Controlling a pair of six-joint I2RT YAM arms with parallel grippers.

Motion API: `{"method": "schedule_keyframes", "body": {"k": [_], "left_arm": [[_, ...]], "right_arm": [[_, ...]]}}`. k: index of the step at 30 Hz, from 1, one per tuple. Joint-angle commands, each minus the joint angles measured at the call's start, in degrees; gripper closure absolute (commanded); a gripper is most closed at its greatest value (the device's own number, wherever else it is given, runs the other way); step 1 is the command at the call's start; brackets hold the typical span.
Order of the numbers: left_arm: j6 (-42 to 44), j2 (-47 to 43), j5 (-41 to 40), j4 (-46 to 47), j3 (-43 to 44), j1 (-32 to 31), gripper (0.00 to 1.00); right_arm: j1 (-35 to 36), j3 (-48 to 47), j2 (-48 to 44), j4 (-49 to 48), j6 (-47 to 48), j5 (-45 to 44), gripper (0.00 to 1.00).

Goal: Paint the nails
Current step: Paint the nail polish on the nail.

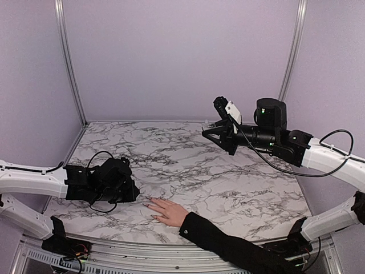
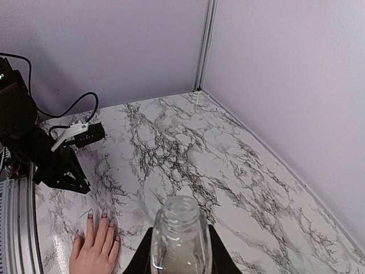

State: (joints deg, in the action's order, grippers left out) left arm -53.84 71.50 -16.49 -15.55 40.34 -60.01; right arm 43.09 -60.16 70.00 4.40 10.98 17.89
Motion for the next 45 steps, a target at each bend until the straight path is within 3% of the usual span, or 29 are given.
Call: {"method": "schedule_keyframes", "body": {"k": [1,15,45], "left_arm": [[4.0,5.1,2.6,2.1,3.4,-0.7,1.0],[5.4,9.6,3.7,2.1,5.5,-0.8,1.0],[1.0,10.8,0.2,-3.3,5.3,-0.4,1.0]], "right_arm": [[-0.4,-1.7,0.1,-0.7,0.1,0.6,1.0],[-0.3,-2.2,0.3,-0.2,0.1,0.6,1.0],[-0.3,-1.7,-0.3,0.0,0.4,0.5,1.0]]}}
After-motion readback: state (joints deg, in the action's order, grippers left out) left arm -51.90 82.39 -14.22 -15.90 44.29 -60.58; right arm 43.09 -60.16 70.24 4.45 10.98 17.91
